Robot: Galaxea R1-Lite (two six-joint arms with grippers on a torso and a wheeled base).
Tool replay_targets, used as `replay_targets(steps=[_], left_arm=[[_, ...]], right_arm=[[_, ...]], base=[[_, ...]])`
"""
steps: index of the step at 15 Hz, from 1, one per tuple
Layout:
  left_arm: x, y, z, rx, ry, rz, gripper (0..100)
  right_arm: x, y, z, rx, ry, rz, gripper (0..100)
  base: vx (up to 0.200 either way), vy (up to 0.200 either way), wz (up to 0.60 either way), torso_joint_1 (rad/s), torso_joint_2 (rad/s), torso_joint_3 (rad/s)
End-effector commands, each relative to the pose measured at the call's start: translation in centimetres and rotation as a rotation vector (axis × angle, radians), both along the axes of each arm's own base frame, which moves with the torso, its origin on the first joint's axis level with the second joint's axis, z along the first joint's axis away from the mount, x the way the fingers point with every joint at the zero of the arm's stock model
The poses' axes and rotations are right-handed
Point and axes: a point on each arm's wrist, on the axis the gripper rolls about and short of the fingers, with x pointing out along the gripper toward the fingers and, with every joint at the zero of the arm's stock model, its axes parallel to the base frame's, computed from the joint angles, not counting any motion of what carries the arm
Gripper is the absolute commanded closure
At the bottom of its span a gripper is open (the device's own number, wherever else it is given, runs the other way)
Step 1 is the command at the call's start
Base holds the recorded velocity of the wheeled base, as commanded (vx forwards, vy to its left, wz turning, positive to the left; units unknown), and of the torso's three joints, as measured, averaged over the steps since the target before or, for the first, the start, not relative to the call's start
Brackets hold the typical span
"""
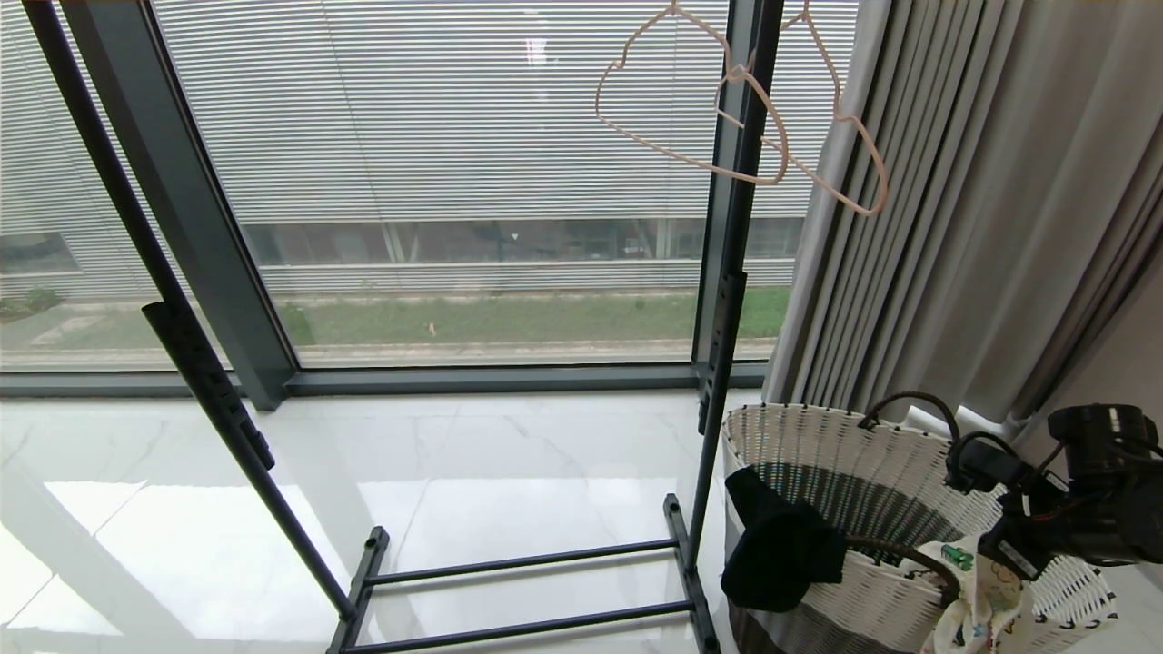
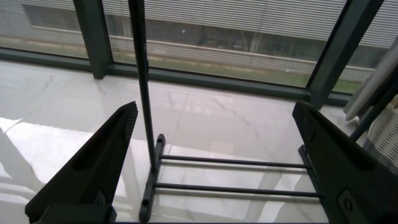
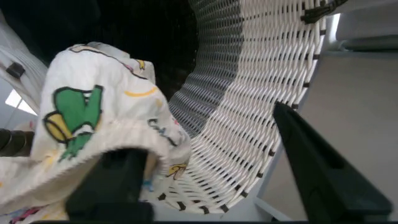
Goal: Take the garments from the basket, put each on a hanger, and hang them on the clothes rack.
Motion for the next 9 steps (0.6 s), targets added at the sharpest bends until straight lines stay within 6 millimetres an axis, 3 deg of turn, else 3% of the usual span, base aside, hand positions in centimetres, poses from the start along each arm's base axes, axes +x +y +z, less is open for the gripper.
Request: replay_targets(steps=[1,3,6,9], left_arm=[[0.0,0.0,0.0,-0.002,-0.001,0.0,0],[0.0,0.0,0.0,0.0,-0.001,0.0,0],[0.0,0.0,0.0,0.009,0.0,0.0,0],[0.0,0.0,0.0,0.009,0.0,0.0,0]], right_arm=[[0.1,0.0,-0.4,0.006,0.01,0.002,100],[-0.1,0.0,0.4,0.008,-0.014,0.0,100],[-1.5,0.2,3.2,0.028,-0.1,-0.007,100],[-5.3,1.1,8.7,0.106,-0.131,-0.066,100]], base=[[0.0,0.0,0.0,0.0,0.0,0.0],[0.0,0.0,0.0,0.0,0.0,0.0],[0.0,0.0,0.0,0.0,0.0,0.0],[0.0,0.0,0.0,0.0,0.0,0.0]])
